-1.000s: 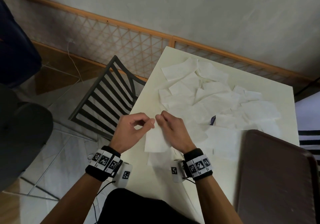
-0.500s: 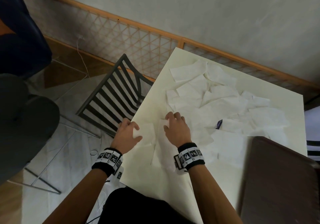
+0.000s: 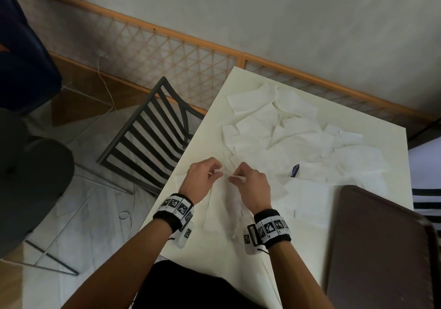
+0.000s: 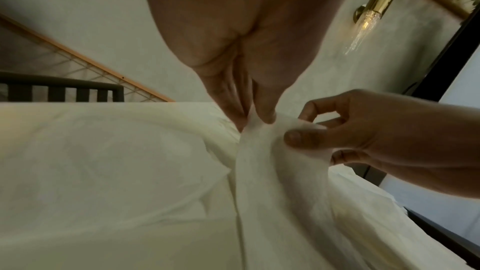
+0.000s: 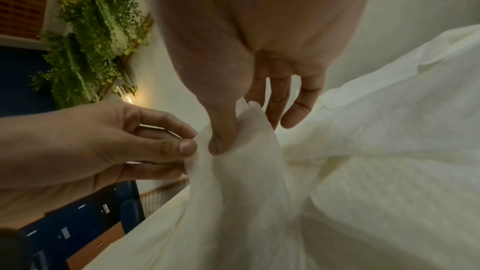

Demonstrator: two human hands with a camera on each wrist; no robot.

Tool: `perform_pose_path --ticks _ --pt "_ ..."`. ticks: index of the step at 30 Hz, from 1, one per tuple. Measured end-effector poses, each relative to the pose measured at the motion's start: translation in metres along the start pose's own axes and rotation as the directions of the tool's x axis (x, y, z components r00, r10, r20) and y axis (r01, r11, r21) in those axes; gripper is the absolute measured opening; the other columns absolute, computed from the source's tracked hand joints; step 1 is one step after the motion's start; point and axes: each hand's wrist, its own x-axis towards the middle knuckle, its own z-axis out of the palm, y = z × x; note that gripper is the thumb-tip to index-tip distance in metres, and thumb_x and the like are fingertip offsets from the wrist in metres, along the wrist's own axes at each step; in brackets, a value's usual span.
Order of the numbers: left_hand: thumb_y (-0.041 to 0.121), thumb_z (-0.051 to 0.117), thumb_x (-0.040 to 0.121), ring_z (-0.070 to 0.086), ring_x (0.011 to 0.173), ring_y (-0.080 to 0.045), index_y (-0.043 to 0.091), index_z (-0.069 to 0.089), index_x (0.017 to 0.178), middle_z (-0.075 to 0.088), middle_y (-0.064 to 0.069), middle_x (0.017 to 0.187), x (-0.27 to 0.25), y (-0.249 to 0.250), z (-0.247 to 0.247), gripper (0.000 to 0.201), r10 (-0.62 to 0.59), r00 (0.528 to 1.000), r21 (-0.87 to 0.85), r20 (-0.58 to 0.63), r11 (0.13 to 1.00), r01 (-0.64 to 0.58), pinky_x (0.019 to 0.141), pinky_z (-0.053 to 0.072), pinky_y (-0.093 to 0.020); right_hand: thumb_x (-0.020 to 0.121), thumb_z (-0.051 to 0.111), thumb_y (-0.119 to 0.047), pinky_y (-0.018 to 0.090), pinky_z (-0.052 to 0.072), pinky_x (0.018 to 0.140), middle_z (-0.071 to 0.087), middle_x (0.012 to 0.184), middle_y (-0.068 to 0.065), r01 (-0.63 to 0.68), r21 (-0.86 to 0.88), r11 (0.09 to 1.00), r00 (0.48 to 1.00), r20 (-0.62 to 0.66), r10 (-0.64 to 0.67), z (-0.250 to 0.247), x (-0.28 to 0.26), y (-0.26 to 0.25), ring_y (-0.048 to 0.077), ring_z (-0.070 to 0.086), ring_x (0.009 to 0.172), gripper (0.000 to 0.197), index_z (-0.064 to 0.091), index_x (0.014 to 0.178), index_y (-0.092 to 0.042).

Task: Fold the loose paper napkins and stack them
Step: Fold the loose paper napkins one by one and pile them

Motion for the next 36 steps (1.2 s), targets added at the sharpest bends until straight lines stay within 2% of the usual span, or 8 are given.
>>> perform_pose_path --ticks 5,15,20,22,26,29,33,36 --pt "0.015 0.084 0.094 0.075 0.079 -0.018 0.012 0.070 0.091 0.076 0.000 0.078 0.004 0.009 0.014 0.014 -0.035 0.999 -0.070 -0.036 0.997 0.033 0.082 0.062 -0.038 0.095 0.082 -0.042 0.035 0.051 0.064 0.076 0.083 -0.008 -0.056 0.084 0.995 0.998 -0.031 0.059 -0.016 -0.007 0.002 0.019 0.065 0.073 0.029 0.057 0.091 -0.027" --pt "0.023 0.093 0.084 0.072 0.097 -0.016 0.012 0.071 0.084 0.072 0.006 0.105 0.009 0.002 0.025 0.025 -0.029 0.997 0.061 -0.065 0.998 0.033 0.091 0.061 -0.042 0.091 0.083 -0.045 0.041 0.057 0.073 0.075 0.085 -0.008 -0.153 0.071 0.986 0.988 -0.004 0.154 -0.012 -0.007 0.005 0.024 0.067 0.079 0.032 0.054 0.090 -0.031" --pt "0.027 0.086 0.092 0.071 0.089 -0.011 0.020 0.068 0.089 0.071 0.011 0.089 0.006 0.016 0.012 0.020 0.104 0.992 -0.011 0.066 0.995 -0.104 0.087 0.061 -0.041 0.080 0.090 -0.048 0.039 0.042 0.106 0.060 0.146 -0.012 0.061 -0.020 0.998 0.998 -0.015 -0.061 -0.012 -0.008 0.003 0.017 0.050 0.133 0.052 0.067 0.126 -0.042" --pt "0.026 0.080 0.099 0.074 0.092 -0.008 0.021 0.063 0.093 0.072 0.010 0.086 0.003 0.029 -0.001 0.019 0.171 0.976 -0.098 0.134 0.983 -0.158 0.089 0.061 -0.035 0.081 0.091 -0.044 0.033 0.043 0.100 0.068 0.134 -0.014 0.107 0.063 0.992 0.994 0.016 -0.108 -0.020 -0.007 -0.001 0.015 0.057 0.129 0.039 0.074 0.115 -0.038" --pt "0.029 0.071 0.105 0.074 0.085 -0.012 0.017 0.054 0.095 0.070 0.002 0.079 0.001 0.051 -0.031 0.023 0.196 0.978 -0.197 0.070 0.964 -0.179 0.091 0.059 -0.024 0.083 0.094 -0.040 0.019 0.042 0.061 0.066 0.070 -0.010 -0.009 0.255 0.967 0.999 0.034 0.000 -0.046 -0.010 -0.008 0.001 0.058 0.064 0.027 0.067 0.080 -0.033" --pt "0.034 0.068 0.106 0.074 0.082 -0.023 0.018 0.051 0.101 0.073 -0.007 0.077 0.001 0.061 -0.044 0.024 0.118 0.993 -0.320 0.010 0.941 -0.109 0.092 0.060 -0.036 0.087 0.093 -0.037 0.029 0.053 0.064 0.079 0.079 0.001 -0.098 0.458 0.883 0.994 0.080 0.069 -0.063 -0.015 -0.011 0.008 0.070 0.069 0.020 0.080 0.088 -0.022" --pt "0.036 0.081 0.096 0.080 0.096 -0.020 0.024 0.056 0.126 0.083 -0.004 0.097 -0.001 0.065 -0.041 0.041 0.031 0.985 -0.425 0.169 0.904 0.044 0.098 0.062 -0.042 0.091 0.091 -0.029 0.028 0.059 0.068 0.084 0.091 0.001 -0.133 0.670 0.730 0.989 0.039 0.145 -0.073 -0.016 -0.024 0.015 0.080 0.082 0.021 0.082 0.101 -0.013" --pt "0.022 0.083 0.096 0.080 0.086 -0.027 0.012 0.070 0.114 0.083 -0.007 0.091 -0.004 0.065 -0.032 0.024 0.034 0.990 -0.424 0.140 0.905 0.029 0.091 0.065 -0.050 0.095 0.086 -0.028 0.037 0.063 0.076 0.085 0.096 0.006 -0.145 0.751 0.644 0.983 0.033 0.183 -0.072 -0.014 -0.033 0.024 0.082 0.090 0.022 0.082 0.104 -0.008"
